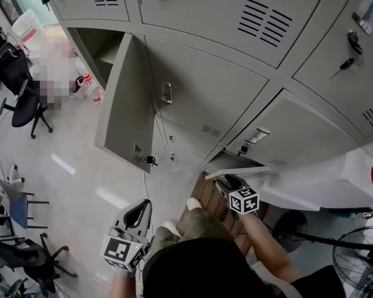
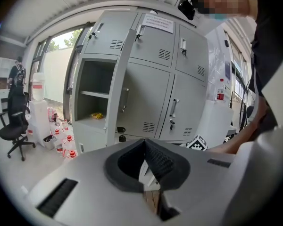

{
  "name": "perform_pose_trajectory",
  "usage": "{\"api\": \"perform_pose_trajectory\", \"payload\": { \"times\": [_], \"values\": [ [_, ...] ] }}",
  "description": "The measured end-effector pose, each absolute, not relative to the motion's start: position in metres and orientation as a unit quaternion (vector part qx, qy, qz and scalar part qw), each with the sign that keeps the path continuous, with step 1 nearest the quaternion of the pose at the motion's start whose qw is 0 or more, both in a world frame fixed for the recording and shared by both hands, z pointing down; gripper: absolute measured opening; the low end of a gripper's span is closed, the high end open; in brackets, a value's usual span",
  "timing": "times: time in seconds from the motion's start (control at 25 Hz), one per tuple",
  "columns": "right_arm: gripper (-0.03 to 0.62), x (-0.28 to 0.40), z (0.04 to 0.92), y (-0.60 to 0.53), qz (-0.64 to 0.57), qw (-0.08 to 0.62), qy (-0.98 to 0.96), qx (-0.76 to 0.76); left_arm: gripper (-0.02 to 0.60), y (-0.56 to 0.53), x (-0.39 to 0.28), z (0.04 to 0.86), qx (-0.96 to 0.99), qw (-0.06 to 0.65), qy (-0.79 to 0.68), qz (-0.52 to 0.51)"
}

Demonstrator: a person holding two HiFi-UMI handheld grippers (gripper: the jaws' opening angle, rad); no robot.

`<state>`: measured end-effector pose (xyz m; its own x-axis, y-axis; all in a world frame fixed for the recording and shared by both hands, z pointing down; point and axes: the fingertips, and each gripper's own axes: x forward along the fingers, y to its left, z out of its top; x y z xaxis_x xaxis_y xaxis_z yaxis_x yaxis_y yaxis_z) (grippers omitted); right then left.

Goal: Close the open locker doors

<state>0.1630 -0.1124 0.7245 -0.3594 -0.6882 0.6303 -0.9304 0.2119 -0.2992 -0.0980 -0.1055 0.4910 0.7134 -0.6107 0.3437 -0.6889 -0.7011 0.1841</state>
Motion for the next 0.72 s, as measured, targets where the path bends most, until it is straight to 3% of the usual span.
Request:
{"api": "perform_pose_trajectory", "payload": {
  "times": [0.72],
  "values": [
    [0.190, 0.174, 0.737, -0.178, 0.267, 0.259, -0.794, 0.481, 0.006, -0.129, -0.104, 0.492, 0.871, 0.169, -0.441, 0.135]
  ]
}}
